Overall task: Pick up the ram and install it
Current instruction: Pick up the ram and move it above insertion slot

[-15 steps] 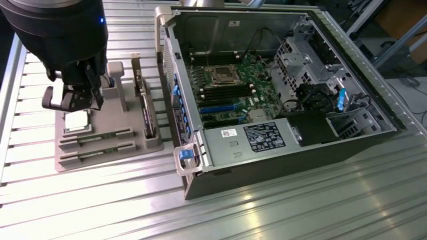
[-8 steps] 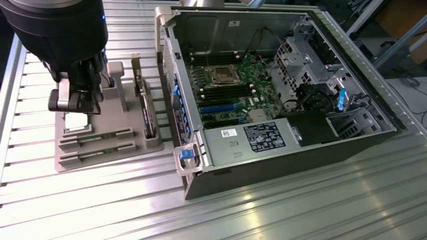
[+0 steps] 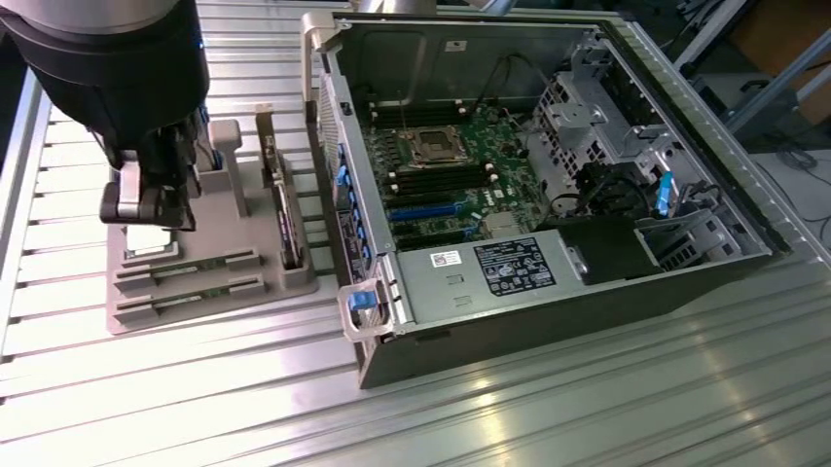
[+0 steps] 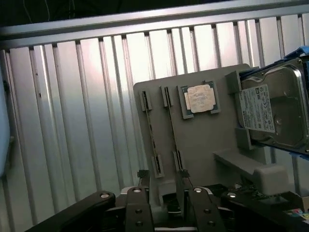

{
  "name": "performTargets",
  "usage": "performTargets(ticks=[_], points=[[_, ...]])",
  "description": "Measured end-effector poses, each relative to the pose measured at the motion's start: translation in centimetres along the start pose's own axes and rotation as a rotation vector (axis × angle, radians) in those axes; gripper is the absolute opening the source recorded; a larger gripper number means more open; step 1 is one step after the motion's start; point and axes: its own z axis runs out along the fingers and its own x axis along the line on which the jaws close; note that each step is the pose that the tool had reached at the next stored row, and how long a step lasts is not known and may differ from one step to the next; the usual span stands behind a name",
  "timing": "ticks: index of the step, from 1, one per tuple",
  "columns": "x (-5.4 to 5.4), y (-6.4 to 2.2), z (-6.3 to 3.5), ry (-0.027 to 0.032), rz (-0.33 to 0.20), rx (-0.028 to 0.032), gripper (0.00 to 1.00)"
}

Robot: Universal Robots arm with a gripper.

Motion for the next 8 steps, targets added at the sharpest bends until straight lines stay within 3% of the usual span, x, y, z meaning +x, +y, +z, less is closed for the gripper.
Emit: performTargets(ticks=[3,8], points=[[-0.1,-0.03,1.22,0.005,-0.107,-0.0031,0.36],[-0.9,0.04,2.76,0.0082,-0.18,-0.0051,0.36]])
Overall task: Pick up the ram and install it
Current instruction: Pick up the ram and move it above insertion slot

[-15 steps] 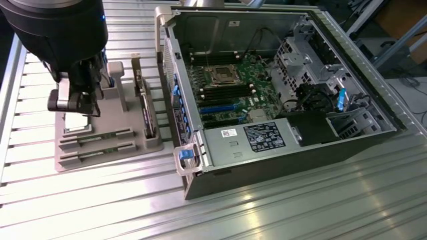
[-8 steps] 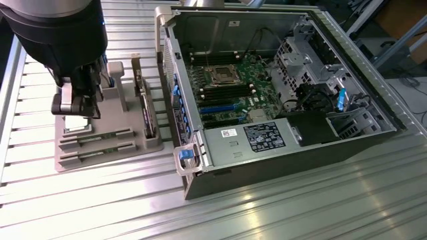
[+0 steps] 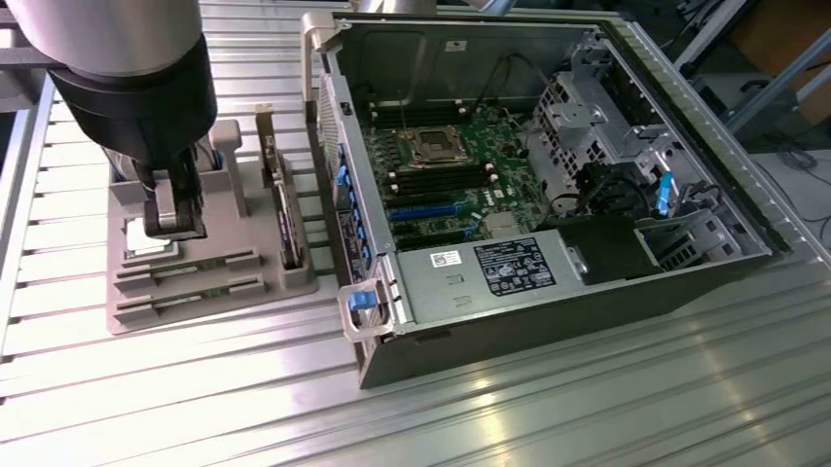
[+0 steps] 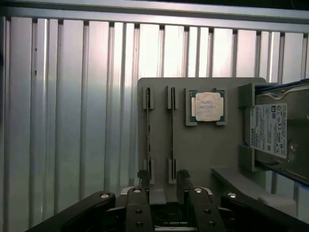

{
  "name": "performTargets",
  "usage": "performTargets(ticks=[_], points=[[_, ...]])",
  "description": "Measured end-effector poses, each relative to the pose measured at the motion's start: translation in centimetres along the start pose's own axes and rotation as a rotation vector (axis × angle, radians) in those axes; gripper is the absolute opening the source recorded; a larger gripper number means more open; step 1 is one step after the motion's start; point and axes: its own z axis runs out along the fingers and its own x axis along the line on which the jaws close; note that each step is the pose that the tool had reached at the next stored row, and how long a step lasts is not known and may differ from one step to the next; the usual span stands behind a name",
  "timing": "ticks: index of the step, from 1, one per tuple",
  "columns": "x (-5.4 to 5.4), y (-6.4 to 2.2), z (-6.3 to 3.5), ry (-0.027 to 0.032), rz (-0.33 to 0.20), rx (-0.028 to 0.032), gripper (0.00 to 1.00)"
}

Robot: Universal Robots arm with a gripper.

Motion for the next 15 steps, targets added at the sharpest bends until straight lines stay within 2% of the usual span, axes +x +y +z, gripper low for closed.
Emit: performTargets(ticks=[2,5,8,12,15], points=[[0.0,0.06,0.74,0.0018,-0.039,-0.0014,0.36],[0.0,0.14,1.56,0.0019,-0.039,-0.0014,0.36],[0.1,0.19,2.72,-0.0002,0.017,0.0005,0.36],[0.0,1.32,4.19,-0.0003,0.017,0.0006,0.36],[0.2,1.48,4.91,0.0,0.017,0.0002,0.36]])
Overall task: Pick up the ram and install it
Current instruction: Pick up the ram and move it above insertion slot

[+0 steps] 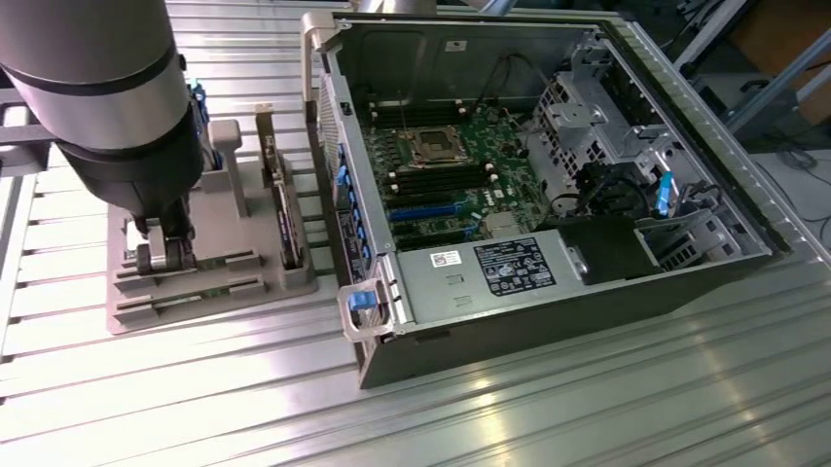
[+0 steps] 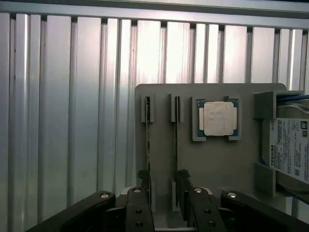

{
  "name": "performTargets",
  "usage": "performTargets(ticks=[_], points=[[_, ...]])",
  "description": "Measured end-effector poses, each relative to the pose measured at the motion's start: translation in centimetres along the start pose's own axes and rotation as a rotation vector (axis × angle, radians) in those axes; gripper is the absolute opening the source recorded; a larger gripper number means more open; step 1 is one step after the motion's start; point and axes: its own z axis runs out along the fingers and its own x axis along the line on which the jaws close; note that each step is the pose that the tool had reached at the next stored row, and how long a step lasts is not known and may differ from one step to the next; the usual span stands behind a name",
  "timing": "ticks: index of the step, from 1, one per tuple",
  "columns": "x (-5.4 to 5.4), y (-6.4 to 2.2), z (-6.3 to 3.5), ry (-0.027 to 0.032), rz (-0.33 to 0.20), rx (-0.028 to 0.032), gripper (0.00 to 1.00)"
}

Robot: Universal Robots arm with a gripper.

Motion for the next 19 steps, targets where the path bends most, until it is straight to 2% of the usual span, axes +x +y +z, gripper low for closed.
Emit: performTargets(ticks=[3,4,6,9,14,17,19], points=[[1.4,-0.01,1.2,-0.0002,-0.001,-0.0002,0.36],[1.5,-0.24,1.69,0.0005,-0.003,-0.0007,0.36],[1.5,-0.55,2.41,0.0065,-0.006,-0.0011,0.36],[1.5,-0.79,3.15,0.0088,-0.01,-0.0013,0.36],[0.5,-0.95,4.92,0.0123,-0.022,-0.0018,0.36],[1.0,-0.77,5.39,0.0124,-0.026,-0.0017,0.36],[1.0,-0.14,6.03,0.0132,-0.026,-0.0019,0.36]])
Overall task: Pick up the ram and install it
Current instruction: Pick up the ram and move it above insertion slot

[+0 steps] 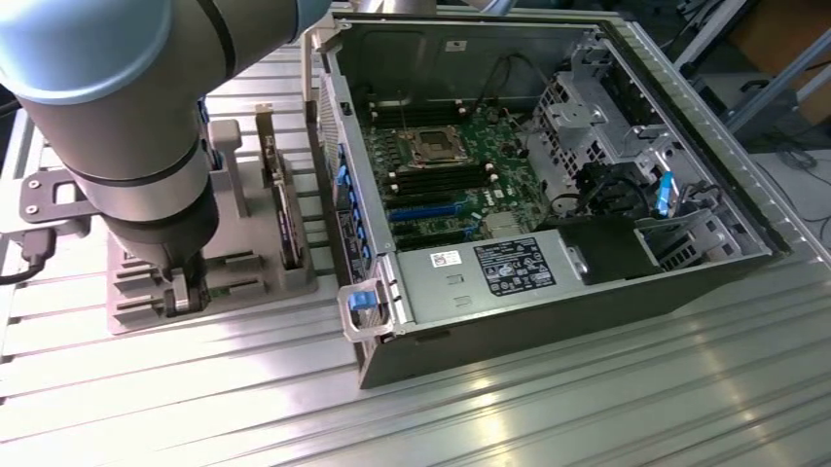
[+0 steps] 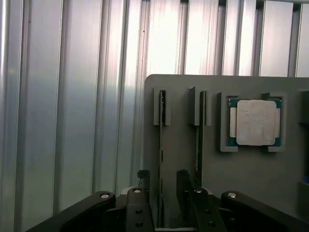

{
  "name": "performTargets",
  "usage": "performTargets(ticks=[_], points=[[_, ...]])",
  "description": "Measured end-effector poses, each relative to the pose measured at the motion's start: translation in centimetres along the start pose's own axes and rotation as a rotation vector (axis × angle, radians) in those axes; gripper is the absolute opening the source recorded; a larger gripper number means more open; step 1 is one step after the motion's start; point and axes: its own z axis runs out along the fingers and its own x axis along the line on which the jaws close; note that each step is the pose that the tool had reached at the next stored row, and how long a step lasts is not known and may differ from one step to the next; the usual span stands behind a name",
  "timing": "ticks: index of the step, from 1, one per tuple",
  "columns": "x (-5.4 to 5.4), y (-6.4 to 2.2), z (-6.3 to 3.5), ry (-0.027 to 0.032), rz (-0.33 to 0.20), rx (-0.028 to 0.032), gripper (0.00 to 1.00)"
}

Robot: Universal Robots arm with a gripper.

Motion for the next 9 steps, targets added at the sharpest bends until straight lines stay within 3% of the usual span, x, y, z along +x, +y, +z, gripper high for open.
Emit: performTargets(ticks=[4,7,9], points=[[0.0,0.25,0.88,0.0,0.0,0.0,0.36],[0.0,0.25,0.99,-0.0004,0.0,0.0,0.36],[0.0,0.25,0.99,-0.0004,0.0,0.0,0.22]])
